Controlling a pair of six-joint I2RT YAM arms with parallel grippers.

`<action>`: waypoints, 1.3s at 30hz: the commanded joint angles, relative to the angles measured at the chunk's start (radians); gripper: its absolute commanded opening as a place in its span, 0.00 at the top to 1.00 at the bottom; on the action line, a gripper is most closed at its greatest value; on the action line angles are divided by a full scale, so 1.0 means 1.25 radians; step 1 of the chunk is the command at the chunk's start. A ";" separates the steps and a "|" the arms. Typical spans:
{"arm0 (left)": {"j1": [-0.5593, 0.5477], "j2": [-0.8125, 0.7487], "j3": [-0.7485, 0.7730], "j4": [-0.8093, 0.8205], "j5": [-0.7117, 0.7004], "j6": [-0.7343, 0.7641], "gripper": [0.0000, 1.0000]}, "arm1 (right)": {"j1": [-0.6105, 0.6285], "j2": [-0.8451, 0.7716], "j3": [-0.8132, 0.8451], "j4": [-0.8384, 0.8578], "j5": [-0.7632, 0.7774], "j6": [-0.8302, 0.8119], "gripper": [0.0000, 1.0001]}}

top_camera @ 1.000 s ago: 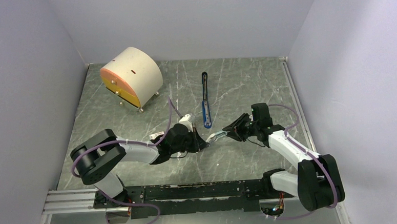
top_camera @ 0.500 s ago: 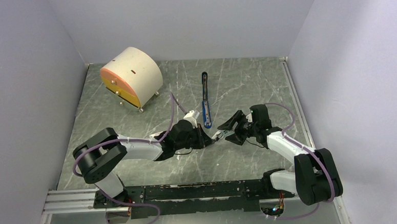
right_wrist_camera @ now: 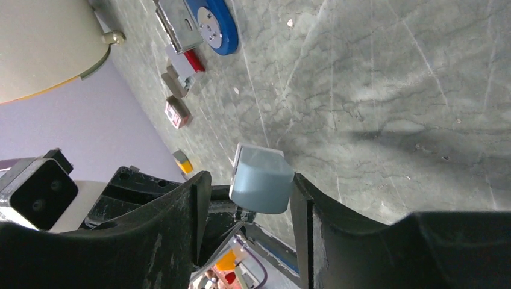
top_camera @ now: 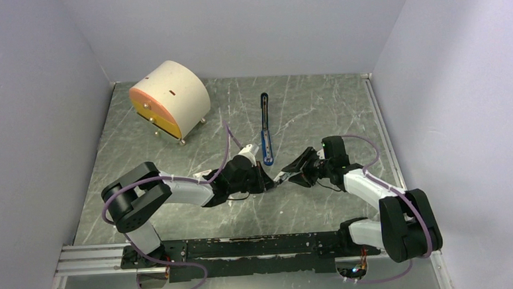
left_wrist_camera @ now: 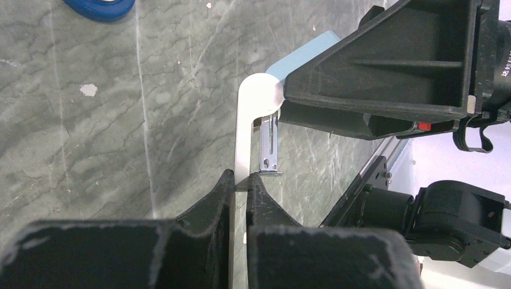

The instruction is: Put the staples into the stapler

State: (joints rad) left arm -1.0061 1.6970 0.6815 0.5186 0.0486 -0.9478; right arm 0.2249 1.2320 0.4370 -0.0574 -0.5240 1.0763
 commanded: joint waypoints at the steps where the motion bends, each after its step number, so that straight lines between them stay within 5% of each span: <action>1: -0.007 0.000 0.028 0.028 0.002 0.003 0.95 | 0.011 0.027 0.025 -0.022 0.010 -0.001 0.45; 10: -0.007 0.009 0.033 0.039 0.013 0.005 0.95 | 0.034 0.070 0.047 -0.051 0.060 0.013 0.50; 15: -0.006 0.011 0.029 0.044 0.022 0.006 0.94 | 0.040 0.063 0.043 -0.041 0.087 0.041 0.66; 23: -0.006 -0.056 0.008 -0.050 -0.073 0.015 0.51 | 0.039 0.085 0.141 -0.128 0.215 -0.145 0.76; 30: -0.004 -0.185 0.008 -0.181 -0.200 0.086 0.41 | 0.039 0.209 0.348 -0.295 0.320 -0.440 0.76; 39: -0.001 -0.391 0.023 -0.375 -0.429 0.176 0.34 | 0.068 0.336 0.503 -0.395 0.417 -0.530 0.75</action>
State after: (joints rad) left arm -1.0088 1.3052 0.6857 0.1802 -0.3000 -0.8047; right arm 0.2905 1.5913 0.9981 -0.4622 -0.0734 0.4992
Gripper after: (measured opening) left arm 0.645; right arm 0.346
